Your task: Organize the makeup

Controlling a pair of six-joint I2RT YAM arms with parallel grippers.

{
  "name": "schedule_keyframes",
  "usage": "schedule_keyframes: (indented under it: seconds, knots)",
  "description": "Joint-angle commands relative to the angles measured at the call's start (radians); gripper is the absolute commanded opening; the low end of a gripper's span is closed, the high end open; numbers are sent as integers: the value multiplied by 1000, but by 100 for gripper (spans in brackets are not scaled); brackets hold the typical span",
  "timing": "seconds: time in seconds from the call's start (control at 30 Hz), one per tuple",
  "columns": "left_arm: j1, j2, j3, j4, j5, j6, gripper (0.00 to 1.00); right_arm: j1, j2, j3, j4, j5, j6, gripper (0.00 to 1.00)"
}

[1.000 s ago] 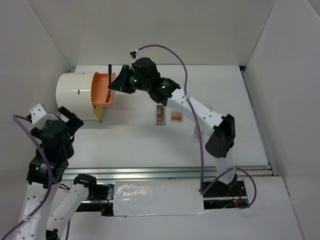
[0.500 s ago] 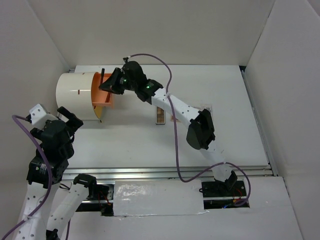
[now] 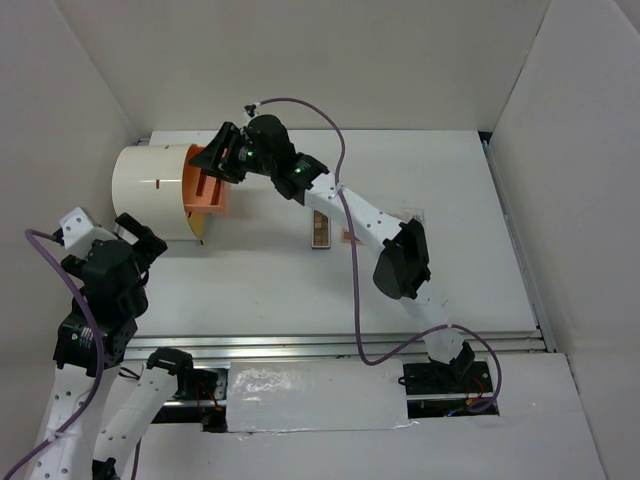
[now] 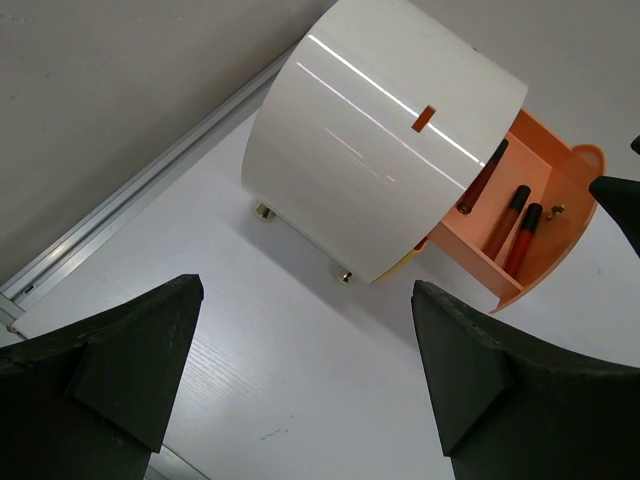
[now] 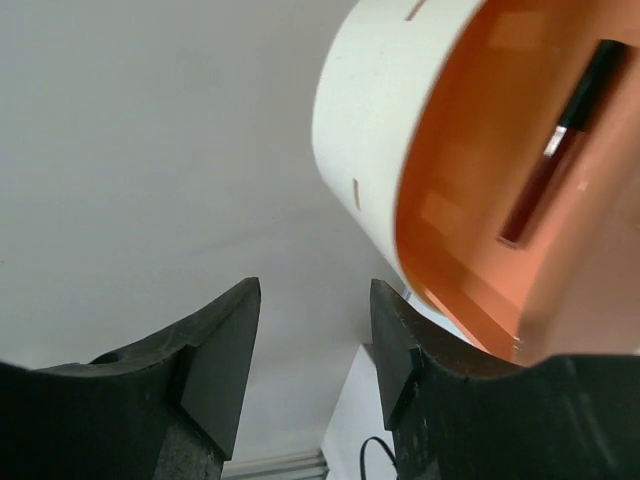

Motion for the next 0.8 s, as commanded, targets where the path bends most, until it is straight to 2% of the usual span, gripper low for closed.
schedule_keyframes:
  seconds: [0.0,0.07,0.1,0.13,0.2,0.23,0.33,0.43,0.5,0.53,0.57,0.67,0.77]
  knots:
    - [2,9,19,33,-18,14,99,-20,-84,-35,17,-1,-54,55]
    - [4,20,24,33,-27,12,99,-30,-192,-121,-3,44,-154,45]
    - [2,47,45,32,-34,9,99,-35,-225,-190,-21,136,-193,39]
    - [2,67,65,9,-37,5,100,-36,-248,-200,-58,201,-274,18]
    - [2,146,122,-22,-43,-17,99,-41,-258,-173,-191,299,-339,8]
    - [4,182,199,-42,-50,-28,99,-46,-239,-159,-225,346,-378,4]
    - [7,324,379,-103,14,-42,99,-43,-247,-186,-273,396,-404,2]
    - [7,440,505,-97,81,3,99,-44,-279,-303,-198,425,-390,1]
    - [7,513,580,-106,43,29,99,-44,-256,-280,-184,412,-395,1]
    - [8,538,597,-108,11,34,99,-43,-227,-272,-174,389,-402,4]
    - [11,575,613,-108,-53,43,99,-46,-218,-293,-102,303,-409,4]
    - [30,606,615,-21,-95,99,99,-43,-204,-379,102,141,-407,6]
    - [57,619,578,111,-57,145,99,-35,-201,-427,205,123,-384,6]
